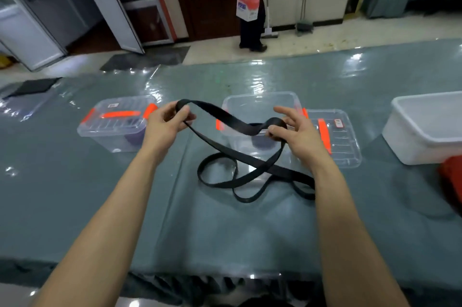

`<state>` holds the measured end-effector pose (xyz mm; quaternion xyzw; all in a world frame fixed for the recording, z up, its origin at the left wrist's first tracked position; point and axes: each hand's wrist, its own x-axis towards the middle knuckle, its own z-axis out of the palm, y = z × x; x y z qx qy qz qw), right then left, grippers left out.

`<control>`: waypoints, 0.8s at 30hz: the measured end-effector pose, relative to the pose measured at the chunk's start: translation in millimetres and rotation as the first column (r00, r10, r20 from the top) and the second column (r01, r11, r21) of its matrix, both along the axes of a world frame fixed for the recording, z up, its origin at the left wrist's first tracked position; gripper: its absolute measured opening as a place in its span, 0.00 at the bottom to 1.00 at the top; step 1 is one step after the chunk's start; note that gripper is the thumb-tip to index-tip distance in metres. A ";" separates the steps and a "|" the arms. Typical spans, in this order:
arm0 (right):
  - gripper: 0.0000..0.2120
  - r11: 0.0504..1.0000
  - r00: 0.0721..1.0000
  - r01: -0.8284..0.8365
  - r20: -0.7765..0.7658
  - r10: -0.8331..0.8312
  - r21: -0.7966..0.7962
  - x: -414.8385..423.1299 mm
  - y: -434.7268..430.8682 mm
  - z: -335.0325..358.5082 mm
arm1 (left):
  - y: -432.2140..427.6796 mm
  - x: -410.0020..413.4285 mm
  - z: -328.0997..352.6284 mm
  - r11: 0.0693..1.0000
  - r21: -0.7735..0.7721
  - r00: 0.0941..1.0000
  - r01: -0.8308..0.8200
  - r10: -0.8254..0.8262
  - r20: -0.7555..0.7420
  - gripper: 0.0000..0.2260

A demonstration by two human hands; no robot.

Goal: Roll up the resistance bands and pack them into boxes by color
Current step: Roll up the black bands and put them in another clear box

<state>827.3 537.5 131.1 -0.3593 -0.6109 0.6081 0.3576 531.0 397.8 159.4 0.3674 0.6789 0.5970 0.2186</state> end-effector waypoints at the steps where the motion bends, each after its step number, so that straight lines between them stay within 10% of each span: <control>1: 0.25 0.999 1.000 0.005 0.000 -0.005 0.038 1.1 0.7 10.3 | 5.9 0.0 15.3 0.998 0.053 1.000 0.027 -0.027 0.003 0.09; 7: 0.29 0.955 0.992 0.116 -0.077 -0.099 0.274 -1.9 19.1 110.5 | 41.2 7.4 157.6 0.923 0.370 0.989 0.103 -0.056 -0.136 0.12; 13: 0.31 0.811 0.929 0.173 0.182 -0.323 0.559 -30.0 51.9 221.8 | 55.3 14.0 263.2 0.943 0.270 0.908 0.196 -0.070 -0.414 0.13; 16: 0.33 0.780 0.939 0.268 0.029 -0.343 0.565 -42.2 59.9 249.1 | 57.2 18.8 287.5 0.899 0.383 0.934 0.212 -0.072 -0.349 0.13; 24: 0.48 0.799 0.956 -0.014 0.244 -0.166 0.601 -57.6 59.6 269.2 | 41.6 24.5 317.9 0.847 0.412 0.921 0.335 -0.203 -0.332 0.14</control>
